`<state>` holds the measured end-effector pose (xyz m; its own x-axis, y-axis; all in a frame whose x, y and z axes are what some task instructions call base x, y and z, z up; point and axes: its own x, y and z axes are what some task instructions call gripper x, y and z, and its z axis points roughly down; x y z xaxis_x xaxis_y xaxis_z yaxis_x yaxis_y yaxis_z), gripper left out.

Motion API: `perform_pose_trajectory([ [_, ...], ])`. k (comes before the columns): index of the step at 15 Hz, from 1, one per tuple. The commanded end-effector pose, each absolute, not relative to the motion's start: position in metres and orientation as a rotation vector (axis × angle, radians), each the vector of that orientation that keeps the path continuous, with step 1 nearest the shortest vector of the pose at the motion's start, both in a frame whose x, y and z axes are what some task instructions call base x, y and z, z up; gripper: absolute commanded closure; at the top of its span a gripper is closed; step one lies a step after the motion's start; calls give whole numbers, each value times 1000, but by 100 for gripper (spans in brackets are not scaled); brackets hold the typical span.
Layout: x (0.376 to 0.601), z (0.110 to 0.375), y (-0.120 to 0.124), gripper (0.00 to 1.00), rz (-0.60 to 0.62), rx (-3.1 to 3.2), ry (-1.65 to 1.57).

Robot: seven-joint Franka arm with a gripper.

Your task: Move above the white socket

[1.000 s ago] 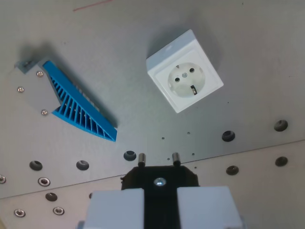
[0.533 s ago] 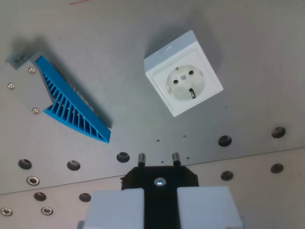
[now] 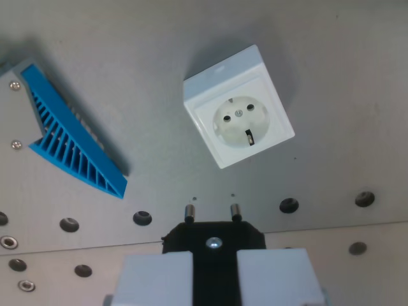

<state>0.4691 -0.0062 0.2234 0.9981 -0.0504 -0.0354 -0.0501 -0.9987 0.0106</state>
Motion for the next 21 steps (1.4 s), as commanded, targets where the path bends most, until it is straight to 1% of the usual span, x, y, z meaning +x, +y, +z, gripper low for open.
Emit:
perform_pose_trajectory([
  [1,464,211,-13,100,77,3116,187],
  [13,458,164,-21,100,71,3069,466],
  [21,453,136,-27,100,69,3039,573],
])
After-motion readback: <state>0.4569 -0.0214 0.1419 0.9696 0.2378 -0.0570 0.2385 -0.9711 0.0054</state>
